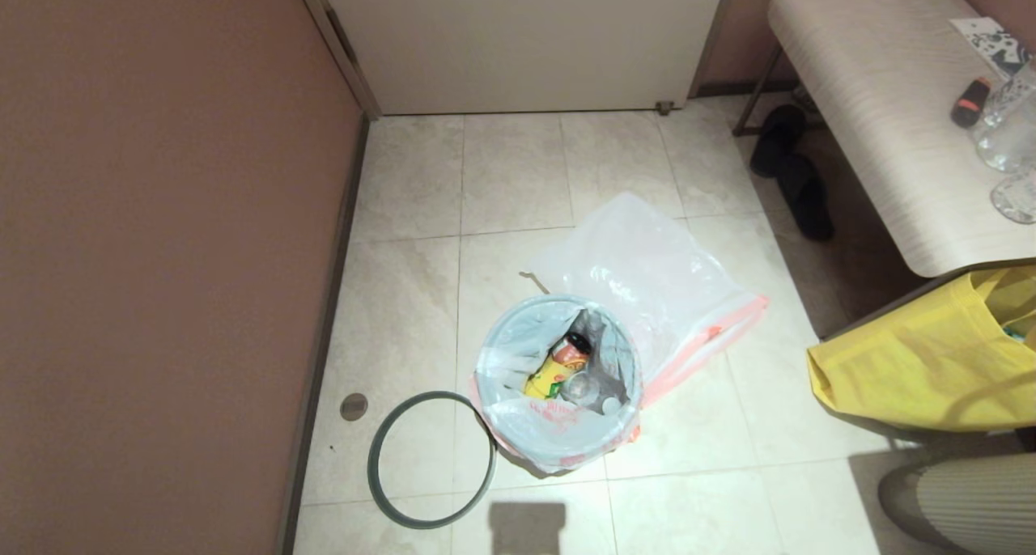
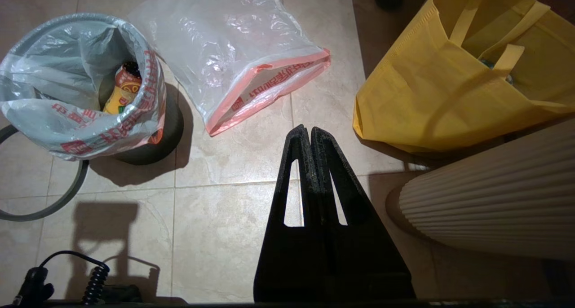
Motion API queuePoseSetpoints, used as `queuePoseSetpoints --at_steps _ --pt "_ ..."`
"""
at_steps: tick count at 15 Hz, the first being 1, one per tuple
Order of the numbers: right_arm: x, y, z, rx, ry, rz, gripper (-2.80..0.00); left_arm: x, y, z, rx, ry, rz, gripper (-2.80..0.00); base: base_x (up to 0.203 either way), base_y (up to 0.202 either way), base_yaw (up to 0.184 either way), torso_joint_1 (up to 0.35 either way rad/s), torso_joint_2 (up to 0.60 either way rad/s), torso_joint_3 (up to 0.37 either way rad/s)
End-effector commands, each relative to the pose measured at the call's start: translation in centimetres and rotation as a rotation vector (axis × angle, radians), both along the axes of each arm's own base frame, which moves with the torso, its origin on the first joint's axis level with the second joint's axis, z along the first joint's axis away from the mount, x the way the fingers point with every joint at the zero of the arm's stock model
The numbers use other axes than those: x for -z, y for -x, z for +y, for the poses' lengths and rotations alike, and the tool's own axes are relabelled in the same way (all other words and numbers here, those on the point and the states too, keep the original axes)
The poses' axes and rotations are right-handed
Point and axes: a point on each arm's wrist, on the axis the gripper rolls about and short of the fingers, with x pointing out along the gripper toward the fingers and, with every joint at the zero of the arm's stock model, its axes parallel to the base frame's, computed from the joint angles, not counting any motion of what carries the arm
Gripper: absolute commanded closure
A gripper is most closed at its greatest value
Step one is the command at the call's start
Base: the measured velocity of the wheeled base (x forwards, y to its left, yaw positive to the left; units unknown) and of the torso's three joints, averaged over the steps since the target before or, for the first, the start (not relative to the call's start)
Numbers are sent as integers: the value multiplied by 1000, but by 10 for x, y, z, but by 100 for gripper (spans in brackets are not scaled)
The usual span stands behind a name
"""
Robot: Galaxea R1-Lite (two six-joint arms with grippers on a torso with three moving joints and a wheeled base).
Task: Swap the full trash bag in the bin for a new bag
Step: Place the trash bag on the floor
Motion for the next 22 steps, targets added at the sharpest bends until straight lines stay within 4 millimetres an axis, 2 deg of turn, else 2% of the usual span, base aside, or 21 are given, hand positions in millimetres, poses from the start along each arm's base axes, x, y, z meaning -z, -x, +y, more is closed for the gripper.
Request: queuePoseSetpoints --at_steps 1,5,8,10,14,17,22 --pt "-32 -16 0 2 1 75 0 0 0 0 -1 -1 2 0 0 0 0 0 0 0" --pt "-64 -51 -1 24 -4 201 0 0 0 0 0 -1 2 0 0 0 0 0 0 0" --pt "-85 -61 -1 34 -39 193 0 0 0 0 -1 -1 2 0 0 0 0 0 0 0" --pt "-91 -67 -1 38 -72 242 0 0 0 0 0 -1 2 0 0 0 0 0 0 0" --pt "-115 -81 -1 45 -129 323 0 0 0 0 0 -1 2 0 0 0 0 0 0 0" --pt "-115 -87 -1 37 -169 390 0 0 0 0 0 -1 2 0 0 0 0 0 0 0" --pt "-98 -127 3 -26 -345 593 0 0 0 0 -1 -1 2 0 0 0 0 0 0 0"
